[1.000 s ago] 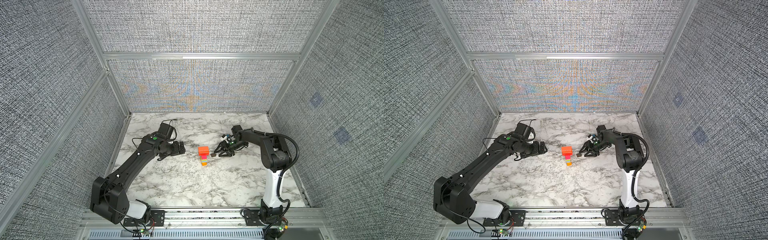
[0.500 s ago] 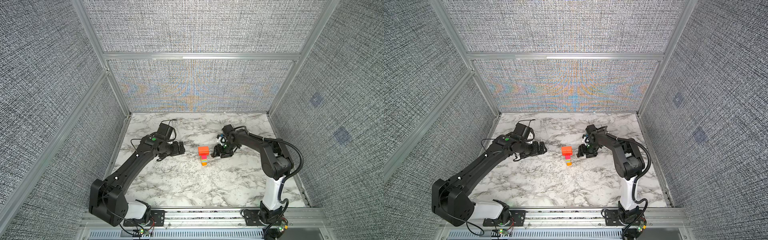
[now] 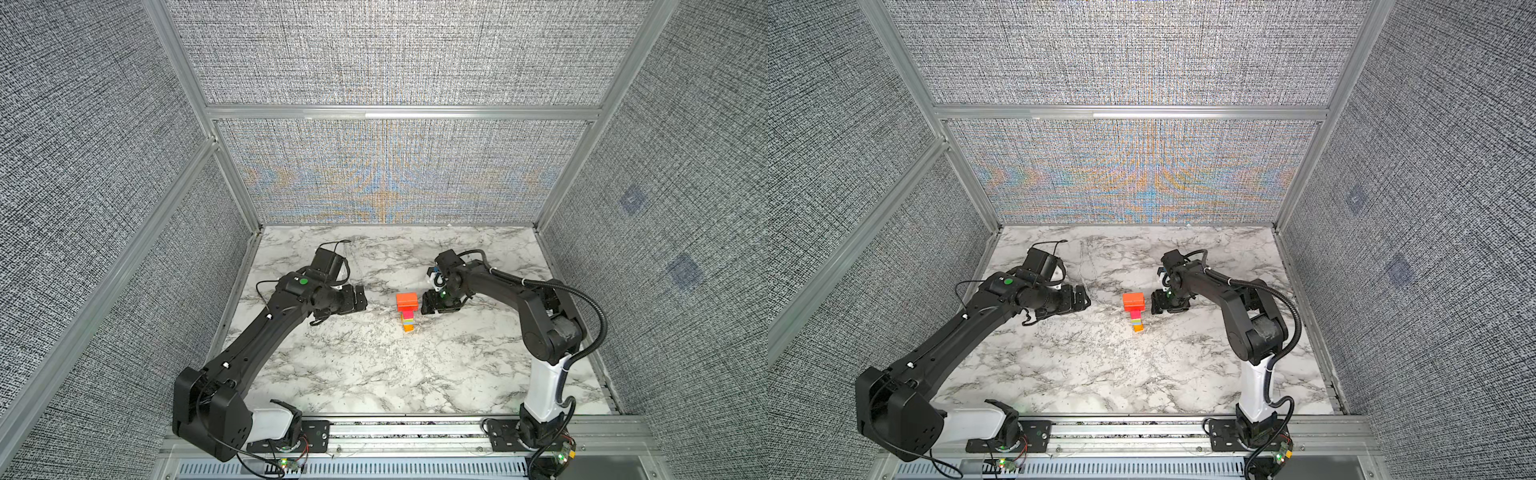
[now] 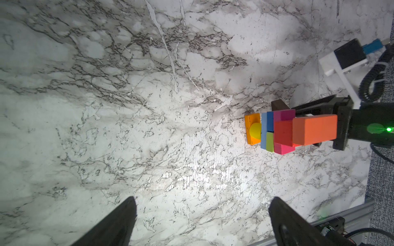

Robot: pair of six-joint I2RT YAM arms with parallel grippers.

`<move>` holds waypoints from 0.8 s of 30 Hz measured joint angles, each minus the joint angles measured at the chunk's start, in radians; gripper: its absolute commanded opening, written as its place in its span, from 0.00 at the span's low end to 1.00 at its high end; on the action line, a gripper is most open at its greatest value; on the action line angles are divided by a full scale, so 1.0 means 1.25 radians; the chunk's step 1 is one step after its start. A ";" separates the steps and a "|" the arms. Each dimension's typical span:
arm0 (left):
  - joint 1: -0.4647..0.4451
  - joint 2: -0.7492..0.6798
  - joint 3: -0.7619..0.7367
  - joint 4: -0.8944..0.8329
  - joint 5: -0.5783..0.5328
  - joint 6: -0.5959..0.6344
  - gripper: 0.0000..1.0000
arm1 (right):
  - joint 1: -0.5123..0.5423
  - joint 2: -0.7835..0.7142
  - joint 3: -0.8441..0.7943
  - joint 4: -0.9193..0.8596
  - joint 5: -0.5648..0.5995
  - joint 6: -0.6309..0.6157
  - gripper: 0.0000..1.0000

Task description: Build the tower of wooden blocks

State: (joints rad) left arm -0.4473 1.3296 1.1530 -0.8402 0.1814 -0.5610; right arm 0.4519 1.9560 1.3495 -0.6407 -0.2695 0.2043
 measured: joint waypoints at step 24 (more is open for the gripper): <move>0.004 -0.009 -0.006 -0.003 -0.014 0.002 0.99 | 0.026 0.005 0.023 -0.013 0.065 -0.006 0.30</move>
State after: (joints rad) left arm -0.4427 1.3186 1.1450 -0.8440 0.1635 -0.5579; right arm 0.4847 1.9617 1.3785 -0.6563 -0.1883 0.1967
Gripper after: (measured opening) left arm 0.988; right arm 0.311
